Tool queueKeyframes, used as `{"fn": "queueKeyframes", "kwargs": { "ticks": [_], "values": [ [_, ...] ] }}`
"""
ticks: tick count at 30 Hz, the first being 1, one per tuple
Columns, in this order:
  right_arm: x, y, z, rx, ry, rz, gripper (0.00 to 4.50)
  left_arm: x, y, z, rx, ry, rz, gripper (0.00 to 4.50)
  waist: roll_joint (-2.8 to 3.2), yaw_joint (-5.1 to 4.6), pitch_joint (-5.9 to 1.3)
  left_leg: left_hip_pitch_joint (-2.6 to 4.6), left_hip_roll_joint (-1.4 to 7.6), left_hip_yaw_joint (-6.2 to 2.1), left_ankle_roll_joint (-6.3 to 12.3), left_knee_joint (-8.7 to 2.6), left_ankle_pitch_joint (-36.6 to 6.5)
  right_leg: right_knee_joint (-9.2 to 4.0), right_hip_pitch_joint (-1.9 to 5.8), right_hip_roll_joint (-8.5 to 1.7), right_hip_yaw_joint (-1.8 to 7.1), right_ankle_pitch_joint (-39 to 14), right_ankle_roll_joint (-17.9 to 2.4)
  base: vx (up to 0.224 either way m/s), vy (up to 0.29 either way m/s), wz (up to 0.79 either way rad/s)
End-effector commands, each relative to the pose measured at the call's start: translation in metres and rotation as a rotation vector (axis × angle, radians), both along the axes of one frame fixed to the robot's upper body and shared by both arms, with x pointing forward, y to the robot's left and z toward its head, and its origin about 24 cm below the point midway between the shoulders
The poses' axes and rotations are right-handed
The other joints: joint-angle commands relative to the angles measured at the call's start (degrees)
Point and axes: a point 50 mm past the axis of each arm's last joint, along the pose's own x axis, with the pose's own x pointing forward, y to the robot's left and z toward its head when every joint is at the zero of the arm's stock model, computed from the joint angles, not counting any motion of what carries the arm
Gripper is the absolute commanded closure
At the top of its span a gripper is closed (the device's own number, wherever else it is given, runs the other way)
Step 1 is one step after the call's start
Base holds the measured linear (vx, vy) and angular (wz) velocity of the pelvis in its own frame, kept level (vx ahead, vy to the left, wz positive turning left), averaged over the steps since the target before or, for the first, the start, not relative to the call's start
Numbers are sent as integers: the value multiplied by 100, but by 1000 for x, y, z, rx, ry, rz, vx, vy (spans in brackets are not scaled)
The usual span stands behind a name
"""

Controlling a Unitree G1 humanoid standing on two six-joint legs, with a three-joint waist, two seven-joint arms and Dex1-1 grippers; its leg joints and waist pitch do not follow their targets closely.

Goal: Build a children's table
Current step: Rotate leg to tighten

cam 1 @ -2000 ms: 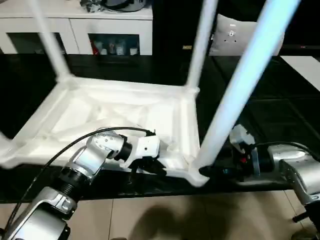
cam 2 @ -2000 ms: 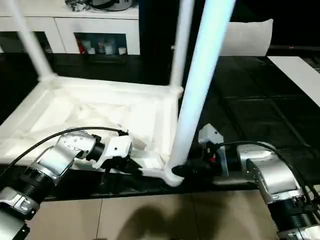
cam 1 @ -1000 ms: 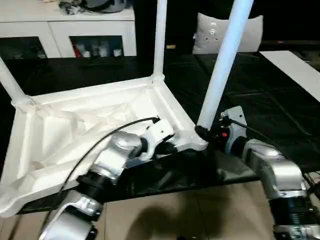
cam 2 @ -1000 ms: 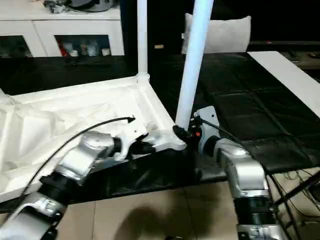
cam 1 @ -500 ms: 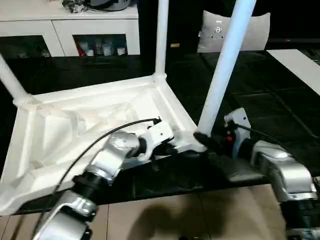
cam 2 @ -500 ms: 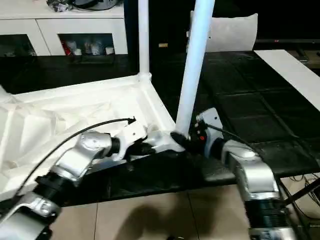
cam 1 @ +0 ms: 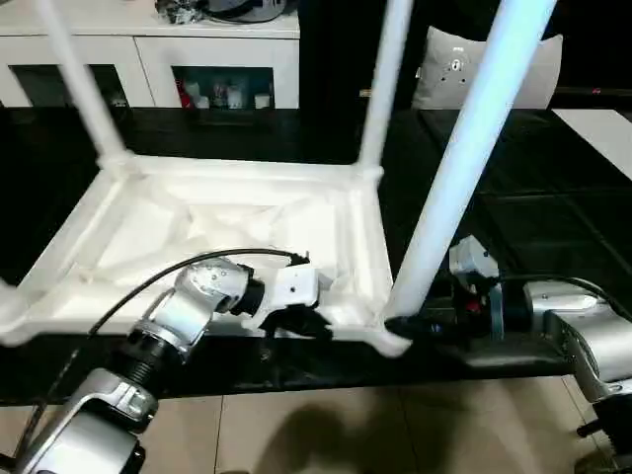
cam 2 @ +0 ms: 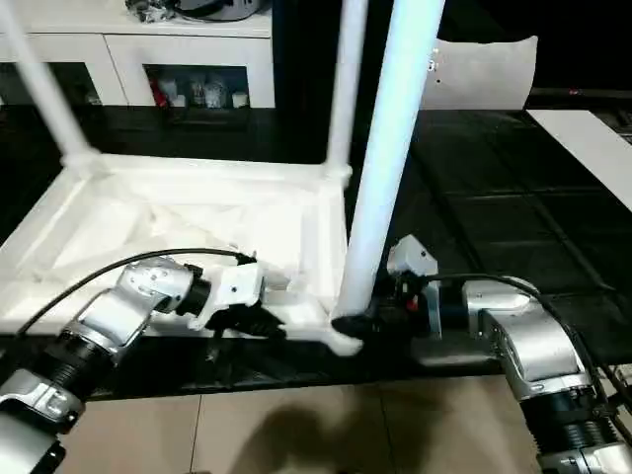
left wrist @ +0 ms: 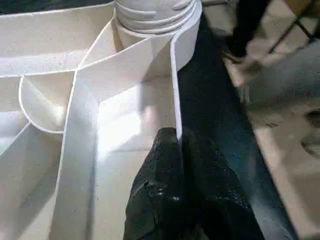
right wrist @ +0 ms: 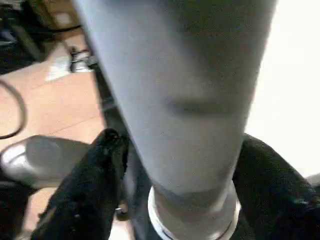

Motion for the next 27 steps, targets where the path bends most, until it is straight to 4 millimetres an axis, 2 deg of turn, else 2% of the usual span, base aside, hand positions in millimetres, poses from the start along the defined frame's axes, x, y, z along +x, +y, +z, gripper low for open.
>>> {"fn": "queueKeyframes", "kwargs": {
  "ticks": [1, 6, 8, 9, 14, 19, 20, 22, 23, 24, 25, 26, 27],
  "values": [
    [-5, 7, 3, 21, 15, 78, 166, -6, -8, -1, 36, -3, -105, 450, -79, -16, -324, -77, 143, 61, 509, -387, -593, -358, 391, -370, 347, -2382, -468, 0, 0, 0],
    [-10, 11, 1, 42, 67, 118, 215, -5, -6, -1, 31, 8, -108, 450, -91, 5, -321, -71, 135, 59, 424, -385, -651, -388, 371, -361, 336, -2597, -332, 0, 0, 0],
    [-11, 11, -1, 48, 87, 128, 221, -5, -6, 0, 28, 10, -105, 450, -116, 11, -325, -67, 127, 64, 405, -380, -642, -395, 366, -357, 335, -2639, -298, 0, 0, 0],
    [-12, 11, -1, 49, 93, 132, 228, -5, -5, 0, 26, 11, -103, 450, -106, 18, -326, -72, 127, 59, 400, -383, -622, -390, 371, -358, 335, -2641, -286, 0, 0, 0],
    [-14, 12, 0, 86, 117, 128, 233, -5, -5, 0, 3, 23, -79, 450, -113, 26, -333, -73, 133, 59, 386, -383, -595, -377, 374, -352, 339, -2505, -307, 0, 0, 0],
    [-11, 19, -1, 125, 111, -2, 234, -2, -11, 1, -72, 64, 61, 450, -86, 21, -321, -77, 123, 58, 339, -390, -611, -392, 375, -346, 328, -2547, -308, 0, 0, 0],
    [-4, 24, -5, 102, 74, -107, 234, 2, -15, 1, -86, 55, 145, 450, -92, -15, -293, -51, 85, 70, 265, -382, -790, -466, 347, -333, 298, -2945, -149, 0, 0, 0],
    [1, 26, -7, 86, 54, -168, 236, 4, -17, 1, -94, 50, 187, 450, -94, -54, -279, -43, 45, 68, 205, -364, -910, -520, 332, -323, 252, -3250, -25, 0, 0, 0],
    [7, 29, -10, 65, 37, -246, 236, 7, -20, 1, -104, 44, 237, 450, -96, -120, -276, -30, 4, 61, 165, -336, -1046, -604, 319, -311, 184, -3595, 212, 0, 0, 0],
    [17, 33, -13, 39, 5, -371, 237, 11, -27, 1, -126, 38, 322, 450, -85, -150, -269, -41, 7, 56, 142, -336, -1071, -610, 315, -301, 171, -3625, 253, 0, 0, 0],
    [17, 33, -13, 39, 5, -371, 239, 11, -27, 1, -126, 38, 322, 450, -82, -224, -263, -65, 3, 38, 83, -316, -1148, -647, 315, -287, 105, -3678, 334, 0, 0, 0],
    [22, 35, -14, 38, 3, -447, 243, 12, -31, 2, -141, 41, 369, 450, -62, -250, -276, -45, 4, 22, 89, -307, -1235, -674, 327, -298, 65, -3712, 368, 0, 0, 0],
    [27, 37, -15, 32, -3, -517, 243, 14, -36, 3, -155, 41, 421, 450, -42, -331, -278, -41, 23, 7, 136, -308, -1344, -699, 339, -301, 38, -3652, 380, 0, 0, 0]
  ]
}}
